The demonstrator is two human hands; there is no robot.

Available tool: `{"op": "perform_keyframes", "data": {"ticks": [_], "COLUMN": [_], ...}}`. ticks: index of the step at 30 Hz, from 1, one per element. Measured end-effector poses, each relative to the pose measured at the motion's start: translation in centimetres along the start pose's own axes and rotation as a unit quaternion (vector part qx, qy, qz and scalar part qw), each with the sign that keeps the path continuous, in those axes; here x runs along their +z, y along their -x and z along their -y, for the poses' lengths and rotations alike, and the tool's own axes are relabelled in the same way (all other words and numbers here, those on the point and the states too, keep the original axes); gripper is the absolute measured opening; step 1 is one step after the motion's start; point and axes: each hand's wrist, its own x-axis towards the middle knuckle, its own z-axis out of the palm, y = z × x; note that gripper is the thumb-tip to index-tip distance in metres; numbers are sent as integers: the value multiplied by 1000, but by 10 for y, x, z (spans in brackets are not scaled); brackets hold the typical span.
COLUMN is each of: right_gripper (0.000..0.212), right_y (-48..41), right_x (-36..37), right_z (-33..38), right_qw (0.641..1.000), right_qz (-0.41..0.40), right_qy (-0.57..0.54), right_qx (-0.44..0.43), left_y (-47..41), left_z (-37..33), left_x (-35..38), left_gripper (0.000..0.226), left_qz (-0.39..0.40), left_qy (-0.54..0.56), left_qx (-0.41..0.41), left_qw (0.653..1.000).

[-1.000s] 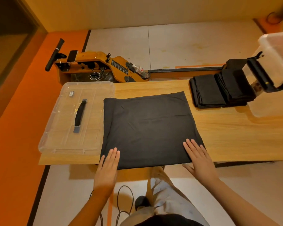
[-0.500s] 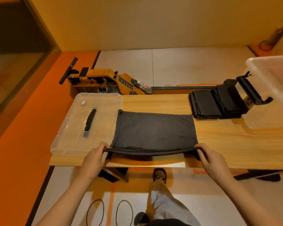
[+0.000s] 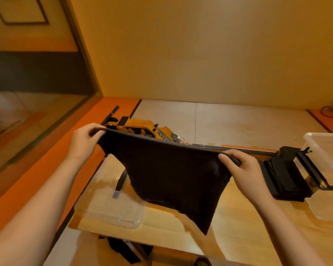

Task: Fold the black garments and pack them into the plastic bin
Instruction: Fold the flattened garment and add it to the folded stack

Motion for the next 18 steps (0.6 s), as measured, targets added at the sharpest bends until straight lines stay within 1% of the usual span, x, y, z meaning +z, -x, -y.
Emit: {"op": "perform_keyframes", "data": {"ticks": [3, 5, 7, 9, 11, 13, 14, 16, 18], "right_gripper": [16, 18, 20, 22, 21, 22, 22, 21, 17], "right_y": [-5, -2, 1, 2, 6, 12, 17, 33, 54], "right_x": [12, 20, 24, 22, 16, 10, 8, 3, -3], "right_z": [15, 14, 5, -11, -35, -68, -88, -129, -167], "right_qw": [997, 994, 986, 970, 947, 923, 909, 886, 873], "right_qz": [14, 17, 6, -21, -60, -98, -116, -140, -167], "right_qy": [-71, -101, -144, -198, -241, -255, -254, -229, -163], "right_qx": [12, 37, 82, 137, 203, 272, 311, 379, 429], "left_y": [-40, -72, -105, -135, -156, -166, -166, -152, -120], "left_z": [-12, -30, -53, -81, -111, -137, -149, -170, -181], "left_x": [-14, -10, 8, 43, 91, 152, 187, 254, 306], "left_gripper": [11, 11, 12, 12, 10, 12, 17, 38, 59], "left_qz": [-53, -76, -75, -54, -12, 56, 98, 186, 256], "left_qy": [-16, -23, -25, -24, -28, -42, -42, -54, -90], "left_qx": [11, 25, 41, 68, 109, 148, 157, 166, 187], "left_qw": [998, 997, 996, 996, 994, 987, 982, 967, 944]}}
